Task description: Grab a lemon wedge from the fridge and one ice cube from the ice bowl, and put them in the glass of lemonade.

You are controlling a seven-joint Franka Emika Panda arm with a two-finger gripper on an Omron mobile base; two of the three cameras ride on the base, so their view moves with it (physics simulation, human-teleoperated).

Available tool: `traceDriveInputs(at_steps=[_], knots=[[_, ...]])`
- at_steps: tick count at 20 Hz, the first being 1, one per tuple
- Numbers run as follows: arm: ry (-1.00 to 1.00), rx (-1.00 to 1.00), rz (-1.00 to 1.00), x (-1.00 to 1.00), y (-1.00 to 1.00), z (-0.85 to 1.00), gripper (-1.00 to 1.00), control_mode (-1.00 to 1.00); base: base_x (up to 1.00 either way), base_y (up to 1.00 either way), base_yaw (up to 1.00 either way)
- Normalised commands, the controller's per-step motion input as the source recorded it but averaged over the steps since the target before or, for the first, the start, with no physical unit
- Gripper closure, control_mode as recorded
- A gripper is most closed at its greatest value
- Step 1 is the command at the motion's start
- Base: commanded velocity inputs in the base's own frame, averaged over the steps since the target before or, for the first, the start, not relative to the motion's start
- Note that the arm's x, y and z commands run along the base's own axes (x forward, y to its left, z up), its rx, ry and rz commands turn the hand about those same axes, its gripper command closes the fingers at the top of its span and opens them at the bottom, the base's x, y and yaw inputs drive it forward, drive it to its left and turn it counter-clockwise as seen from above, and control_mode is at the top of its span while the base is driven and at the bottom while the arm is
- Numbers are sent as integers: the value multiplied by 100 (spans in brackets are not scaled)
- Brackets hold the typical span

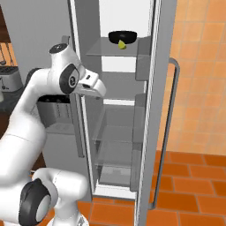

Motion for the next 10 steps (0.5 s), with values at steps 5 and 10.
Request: traceDriveInputs(at_steps=[5, 10], knots=[[0, 0, 33, -94, 62, 59, -100, -100, 0, 0, 0], [0, 0, 26, -99, 18, 61, -100, -100, 0, 0, 0]])
